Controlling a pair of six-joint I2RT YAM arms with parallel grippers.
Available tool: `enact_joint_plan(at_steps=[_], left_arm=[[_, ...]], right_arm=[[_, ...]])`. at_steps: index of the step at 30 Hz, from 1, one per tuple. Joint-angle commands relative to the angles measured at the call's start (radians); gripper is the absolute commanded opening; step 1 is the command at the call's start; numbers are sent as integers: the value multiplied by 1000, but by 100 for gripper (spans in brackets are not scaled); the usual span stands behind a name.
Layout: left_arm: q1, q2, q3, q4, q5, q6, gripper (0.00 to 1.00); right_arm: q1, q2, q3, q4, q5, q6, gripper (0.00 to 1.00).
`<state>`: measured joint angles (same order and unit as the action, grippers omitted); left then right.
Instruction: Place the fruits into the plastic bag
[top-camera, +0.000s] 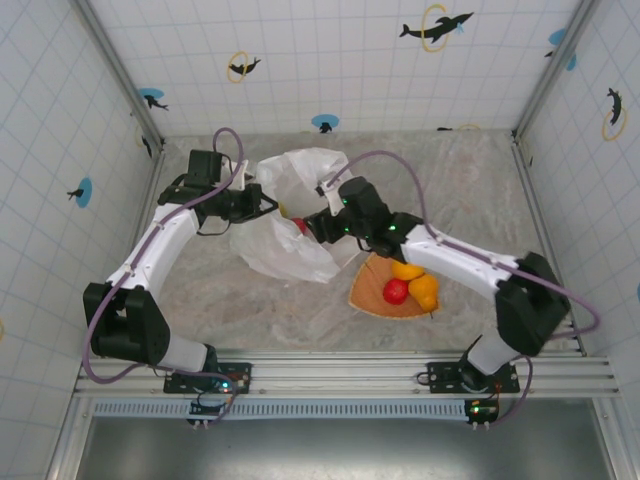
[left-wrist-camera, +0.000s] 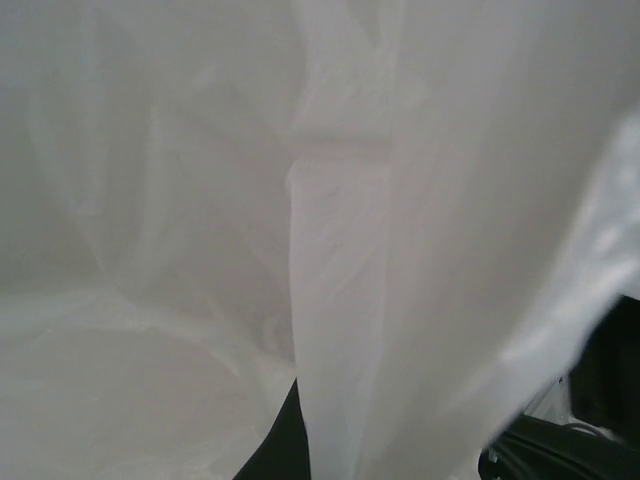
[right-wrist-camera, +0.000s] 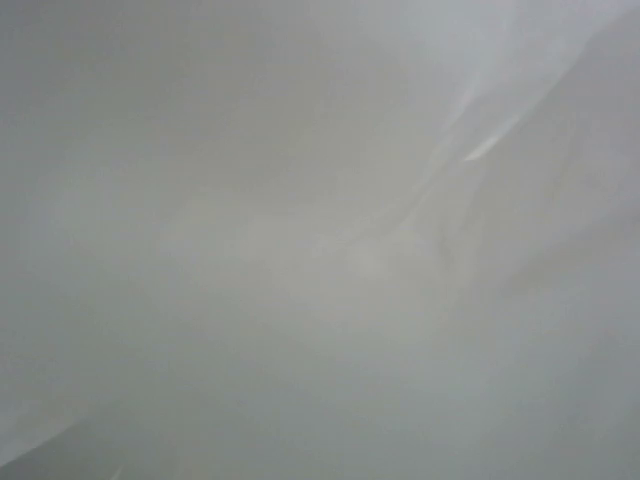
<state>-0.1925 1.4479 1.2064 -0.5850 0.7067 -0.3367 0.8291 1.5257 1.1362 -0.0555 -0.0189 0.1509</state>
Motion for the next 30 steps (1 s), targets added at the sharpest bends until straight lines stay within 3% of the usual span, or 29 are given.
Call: enact_joint_plan(at_steps=[1,6,11,13,20,30], left_arm=[[4,4,-10,25,-4,24,0],[4,17,-13,40,-8,21,0],[4,20,-12,47,-9,14,0],[4,20,-14,46,-11,13,0],[4,23,-19,60,-8,6,0],[3,28,-12,65,-15,-5,0]], right_arm=[[-43,-111,-70,-37,-156,1,77],[-112,-272,-156,-5,-318,-10,77],[-160,-389,-169,-23,-324,25,78],[-168,-431,-152,-87,-254,26,79],[-167,-488,-76,-468,182,51,82],[-167,-458,-128,-612,322,102,86]])
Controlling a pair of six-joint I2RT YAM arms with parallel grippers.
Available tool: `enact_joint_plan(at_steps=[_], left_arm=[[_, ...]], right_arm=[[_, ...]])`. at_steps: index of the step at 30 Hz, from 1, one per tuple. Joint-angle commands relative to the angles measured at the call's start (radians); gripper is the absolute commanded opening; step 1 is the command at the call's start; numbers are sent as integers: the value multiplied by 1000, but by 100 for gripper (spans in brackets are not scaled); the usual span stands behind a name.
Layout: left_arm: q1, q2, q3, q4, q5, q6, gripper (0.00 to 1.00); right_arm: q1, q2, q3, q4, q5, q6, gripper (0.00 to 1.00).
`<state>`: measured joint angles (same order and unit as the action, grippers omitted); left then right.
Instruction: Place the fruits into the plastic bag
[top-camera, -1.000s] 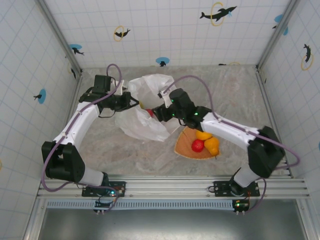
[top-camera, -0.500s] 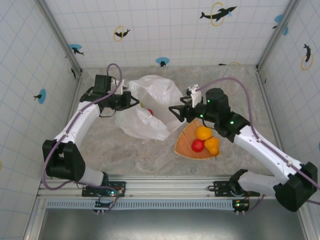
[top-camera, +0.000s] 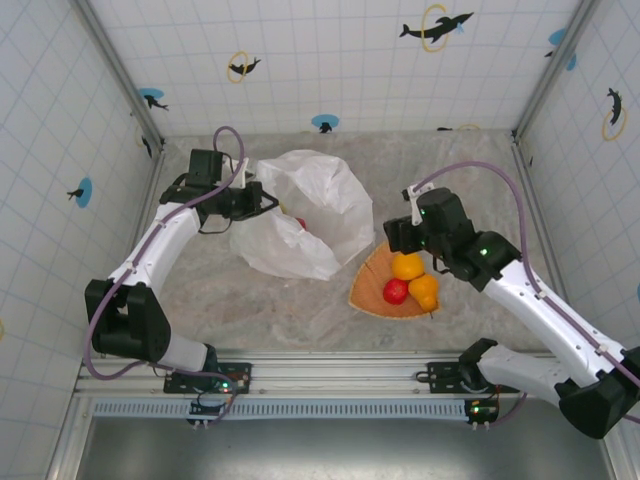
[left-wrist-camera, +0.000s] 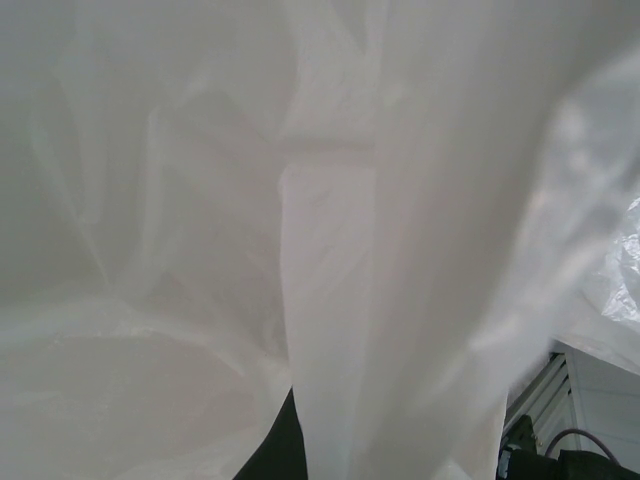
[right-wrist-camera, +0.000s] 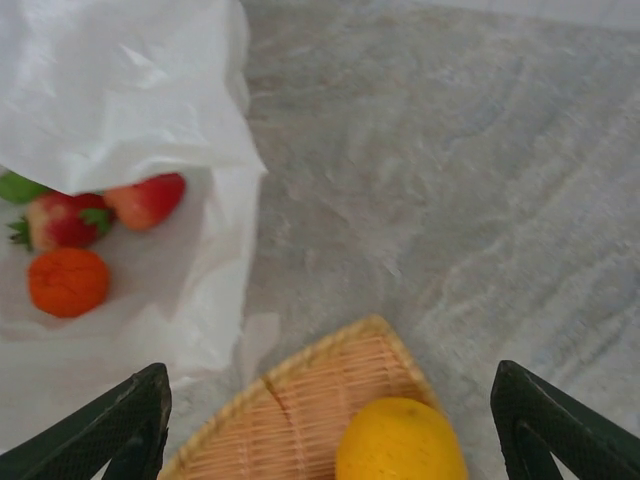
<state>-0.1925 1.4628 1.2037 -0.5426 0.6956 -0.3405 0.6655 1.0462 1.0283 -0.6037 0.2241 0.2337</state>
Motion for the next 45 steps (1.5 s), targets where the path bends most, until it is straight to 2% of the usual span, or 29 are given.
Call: enact_joint_plan(at_steps=[1,9,14,24,31,37,42,45], left_arm=[[4,13,-10,22,-5,-2,0],[4,11,-13,17,-5,-6,0],[4,0,-12,12,-4,-5,0],[4,-12,-27,23,-4,-1,0],[4,-21,-41,29,-7,-5,0],[4,-19,-44,30,-6,-3,0],[4,-21,-45,26,-7,4,0],[4,-21,-49,26,-7,6,0]], right_arm=[[-4,30,-23,-62,85,18,86],[-8,137,-36,-56,63,12,88],[-26,163,-43,-40,-11,24,88],[-25,225,-37,-119,-98,27,88],[-38,280,-35,-206,17,32,91],[-68,345,-61,-168,-7,95,95],[-73,393,-96,-120,-45,144,95],[-73,413,-105,-110,-25,157,94]])
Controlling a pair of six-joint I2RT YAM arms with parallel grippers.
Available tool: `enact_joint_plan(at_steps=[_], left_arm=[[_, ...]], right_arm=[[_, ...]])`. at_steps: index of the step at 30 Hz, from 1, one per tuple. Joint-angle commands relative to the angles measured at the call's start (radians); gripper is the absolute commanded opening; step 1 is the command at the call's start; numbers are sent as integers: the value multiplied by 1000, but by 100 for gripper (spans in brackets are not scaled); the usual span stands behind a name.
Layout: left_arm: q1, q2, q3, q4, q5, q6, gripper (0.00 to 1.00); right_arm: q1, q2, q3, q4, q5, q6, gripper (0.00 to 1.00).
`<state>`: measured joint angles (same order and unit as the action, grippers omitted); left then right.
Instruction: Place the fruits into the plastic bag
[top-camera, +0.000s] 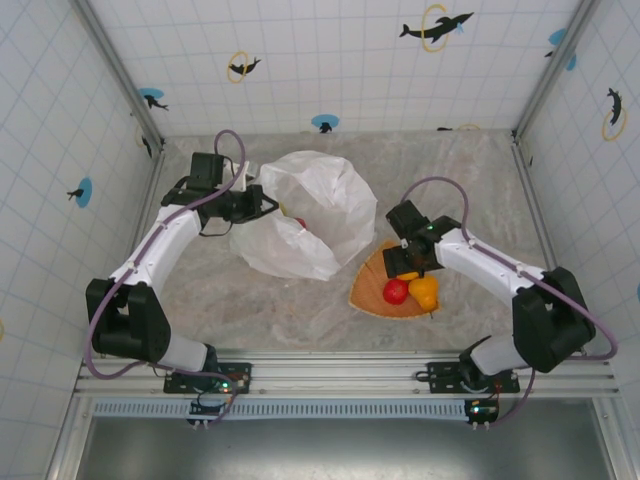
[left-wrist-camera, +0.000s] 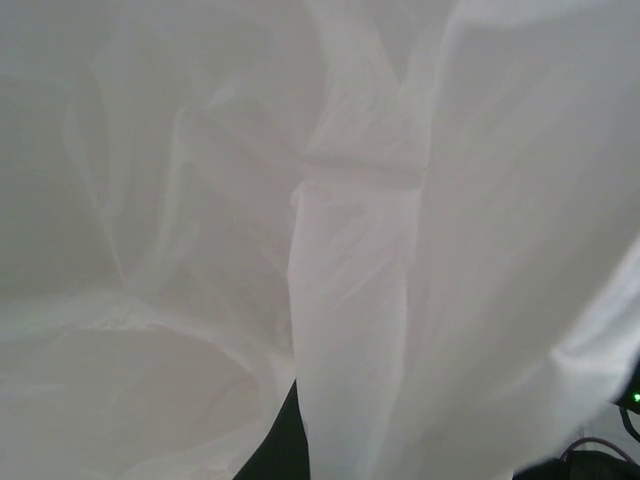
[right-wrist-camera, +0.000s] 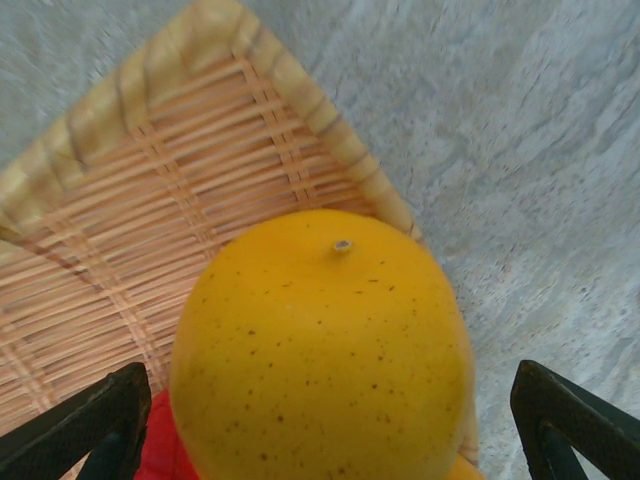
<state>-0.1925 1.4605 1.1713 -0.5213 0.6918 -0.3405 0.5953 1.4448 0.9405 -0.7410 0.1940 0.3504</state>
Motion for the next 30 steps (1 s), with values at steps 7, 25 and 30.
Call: enact_joint_plan(at_steps=[7,25,30], left_arm=[[4,-14,-21,6,0,8,0],[5,-20,-25,6,-2,12,0],[4,-16,-24,7,-1,12,0]], right_arm=[[-5,44,-36,69,7,48,88],[-8,-127,37,75,9,23,69],[-1,-265,10,196,-99,-44,65]])
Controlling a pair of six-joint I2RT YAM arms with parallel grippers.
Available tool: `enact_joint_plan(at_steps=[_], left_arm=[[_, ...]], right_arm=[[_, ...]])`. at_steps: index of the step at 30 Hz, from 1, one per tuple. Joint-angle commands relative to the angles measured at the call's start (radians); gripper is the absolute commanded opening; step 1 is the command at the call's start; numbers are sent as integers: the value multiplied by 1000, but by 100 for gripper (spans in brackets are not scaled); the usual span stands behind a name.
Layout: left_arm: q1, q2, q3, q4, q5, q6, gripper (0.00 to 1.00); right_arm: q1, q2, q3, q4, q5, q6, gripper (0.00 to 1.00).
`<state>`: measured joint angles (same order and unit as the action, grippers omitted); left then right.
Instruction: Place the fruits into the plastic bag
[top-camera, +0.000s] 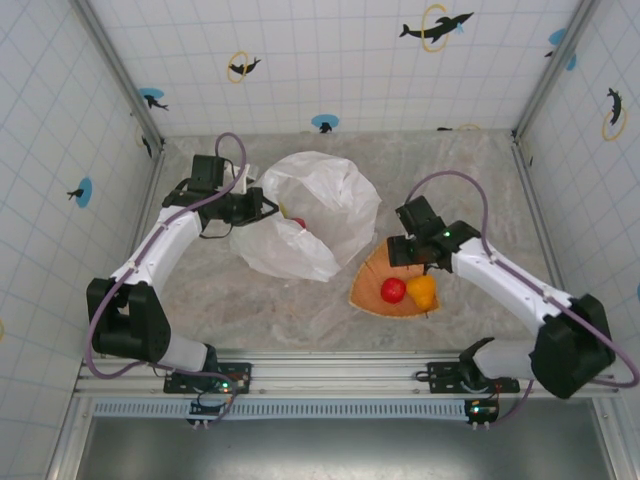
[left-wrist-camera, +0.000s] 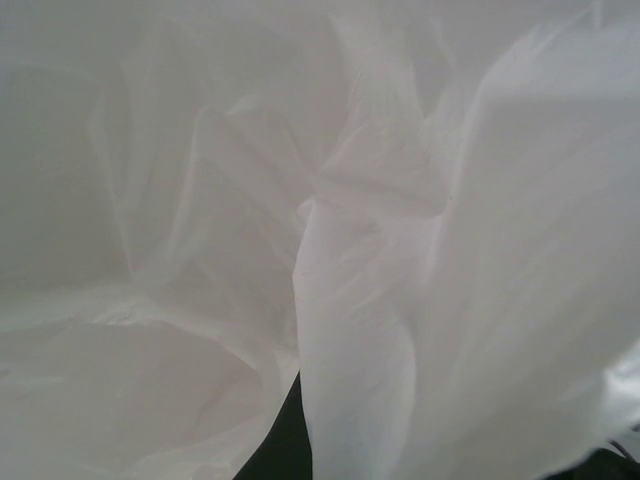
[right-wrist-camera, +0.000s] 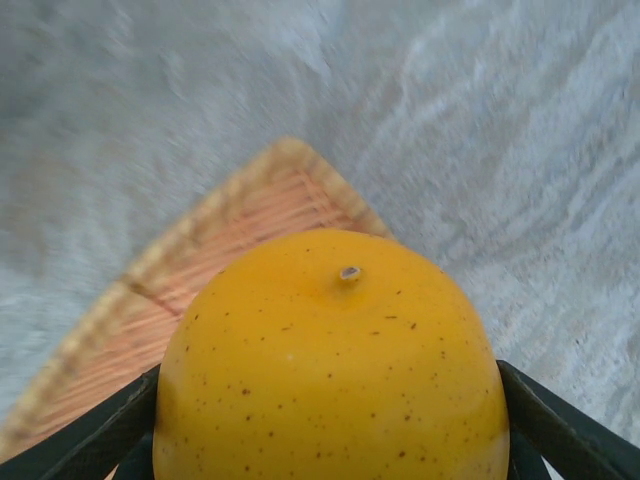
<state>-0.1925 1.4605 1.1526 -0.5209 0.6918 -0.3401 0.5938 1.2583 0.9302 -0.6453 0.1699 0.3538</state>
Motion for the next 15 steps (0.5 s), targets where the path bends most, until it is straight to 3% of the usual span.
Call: enact_joint_plan(at_steps=[1,7,15], left_arm=[[4,-15,-4,8,0,12,0],[4,-18,2,13,5,7,0],[4,-21,2,11,6,1,0]], right_arm=[[4,-109,6,146,-112,-66,64],[74,-209,-31,367,-215,-155,64],[171,-75,74,443,-264,-288,64]])
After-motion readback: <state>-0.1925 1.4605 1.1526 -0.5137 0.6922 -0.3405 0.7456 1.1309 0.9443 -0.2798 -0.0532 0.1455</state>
